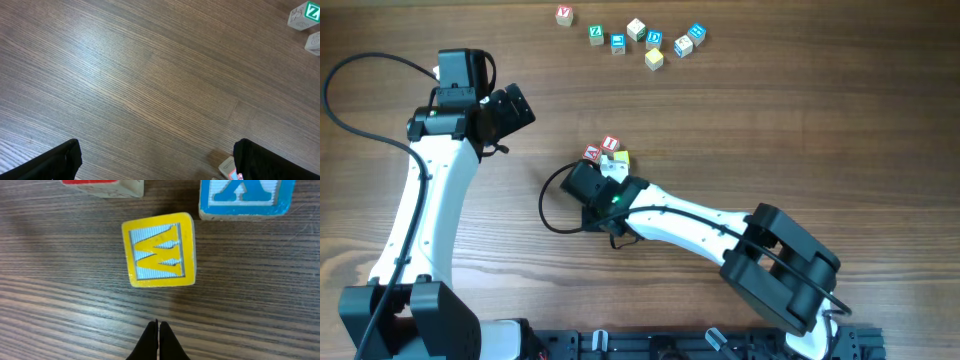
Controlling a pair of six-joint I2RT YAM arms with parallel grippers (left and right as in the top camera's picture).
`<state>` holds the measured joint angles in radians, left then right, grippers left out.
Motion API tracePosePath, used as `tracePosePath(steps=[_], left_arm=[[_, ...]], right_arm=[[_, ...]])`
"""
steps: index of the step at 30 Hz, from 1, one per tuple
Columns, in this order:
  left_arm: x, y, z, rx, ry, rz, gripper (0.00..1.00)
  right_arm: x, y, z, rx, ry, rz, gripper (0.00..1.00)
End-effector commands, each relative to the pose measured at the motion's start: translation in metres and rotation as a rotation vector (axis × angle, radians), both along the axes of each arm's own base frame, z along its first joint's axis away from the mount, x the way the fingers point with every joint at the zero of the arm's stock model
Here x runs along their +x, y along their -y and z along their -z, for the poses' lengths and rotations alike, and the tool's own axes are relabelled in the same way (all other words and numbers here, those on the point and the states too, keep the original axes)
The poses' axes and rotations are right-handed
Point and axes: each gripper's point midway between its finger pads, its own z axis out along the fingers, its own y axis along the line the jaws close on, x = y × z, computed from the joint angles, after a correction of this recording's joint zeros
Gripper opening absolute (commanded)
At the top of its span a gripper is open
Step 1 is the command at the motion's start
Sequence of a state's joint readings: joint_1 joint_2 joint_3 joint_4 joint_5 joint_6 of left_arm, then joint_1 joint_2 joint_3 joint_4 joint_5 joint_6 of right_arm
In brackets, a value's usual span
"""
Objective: Form a circle
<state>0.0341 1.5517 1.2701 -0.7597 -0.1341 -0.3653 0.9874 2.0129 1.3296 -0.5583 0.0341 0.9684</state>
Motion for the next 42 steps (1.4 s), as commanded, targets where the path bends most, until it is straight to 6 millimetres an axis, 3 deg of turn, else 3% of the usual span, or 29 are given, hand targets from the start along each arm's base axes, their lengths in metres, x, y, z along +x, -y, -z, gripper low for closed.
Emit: tracePosePath(steps=[1, 22, 42], left_arm=[[0.001, -0.003, -0.008, 0.007, 0.021, -0.018, 1.0], [0.001, -0.003, -0.008, 0.007, 0.021, -0.018, 1.0], [0.001, -0.003, -0.008, 0.007, 0.021, -0.018, 1.0]], right_arm=[[0.006, 0.0, 0.006, -0.008, 0.027, 0.011, 0.04], [0.021, -0.003, 0.002, -0.003, 0.102, 0.033, 0.04], [0.009, -0.001, 0.006, -0.008, 0.041, 0.017, 0.04]])
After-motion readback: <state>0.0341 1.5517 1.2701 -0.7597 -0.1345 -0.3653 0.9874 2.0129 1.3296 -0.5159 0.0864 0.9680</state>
